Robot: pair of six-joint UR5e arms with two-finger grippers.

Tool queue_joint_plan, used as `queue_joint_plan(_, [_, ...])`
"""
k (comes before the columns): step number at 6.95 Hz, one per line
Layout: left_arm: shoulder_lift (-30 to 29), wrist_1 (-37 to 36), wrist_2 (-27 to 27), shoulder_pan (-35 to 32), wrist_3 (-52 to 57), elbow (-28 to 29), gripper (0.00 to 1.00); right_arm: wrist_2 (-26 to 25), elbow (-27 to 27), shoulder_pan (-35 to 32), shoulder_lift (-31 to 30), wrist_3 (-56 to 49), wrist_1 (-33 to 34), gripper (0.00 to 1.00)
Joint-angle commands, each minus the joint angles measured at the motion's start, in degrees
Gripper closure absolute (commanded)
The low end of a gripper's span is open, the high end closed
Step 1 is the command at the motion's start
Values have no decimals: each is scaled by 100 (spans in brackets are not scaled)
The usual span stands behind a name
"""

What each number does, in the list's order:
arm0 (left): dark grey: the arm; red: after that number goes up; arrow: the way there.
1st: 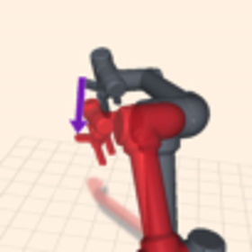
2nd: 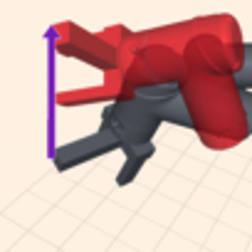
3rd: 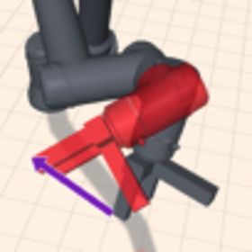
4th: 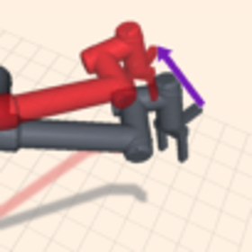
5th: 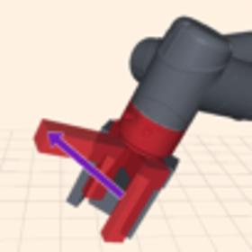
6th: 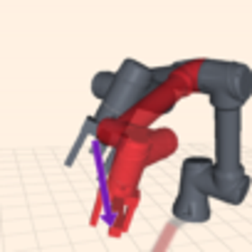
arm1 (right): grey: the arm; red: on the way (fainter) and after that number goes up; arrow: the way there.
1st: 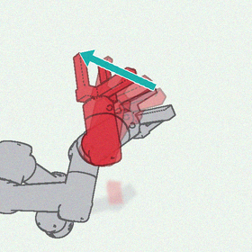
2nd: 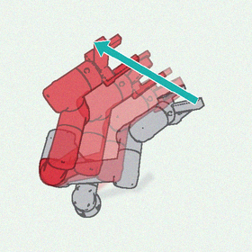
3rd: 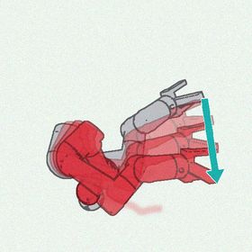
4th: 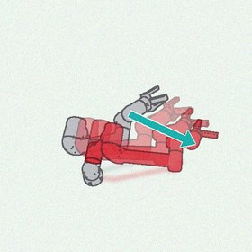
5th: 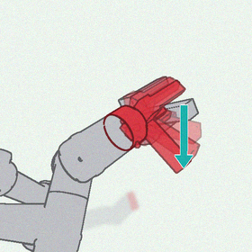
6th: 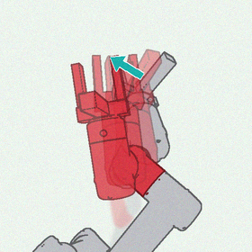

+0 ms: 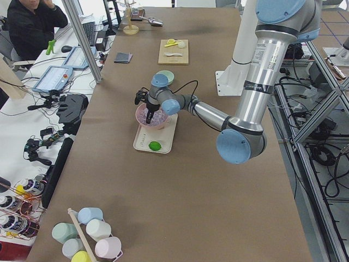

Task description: Put spoon and ice into bowl

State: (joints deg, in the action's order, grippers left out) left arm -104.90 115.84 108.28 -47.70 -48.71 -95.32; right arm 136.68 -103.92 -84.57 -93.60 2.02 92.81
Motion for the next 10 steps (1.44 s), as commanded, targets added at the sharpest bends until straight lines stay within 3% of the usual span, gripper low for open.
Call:
queue_joint_plan(1, [-30, 0, 0, -2, 2, 40, 52, 8, -49, 2, -1, 0, 9, 0])
queue_joint_plan(3, [-30, -9, 0, -2, -7, 40, 53, -1, -67, 2, -1, 9, 9, 0])
queue_joint_plan(4, [-30, -9, 0, -2, -7, 31, 63, -1, -59, 2, -1, 0, 9, 0])
queue_joint_plan(6, [-22, -9, 0, -2, -7, 22, 100, 8, -58, 2, -9, 0, 9, 0])
queue_joint_plan(8, [-39, -9, 0, -46, 2, -100, 100, -1, -76, 2, 34, 9, 35, 0])
queue_joint_plan(10, [-39, -70, 61, -361, 2, -600, 100, -114, -373, 19, 70, -44, 35, 0])
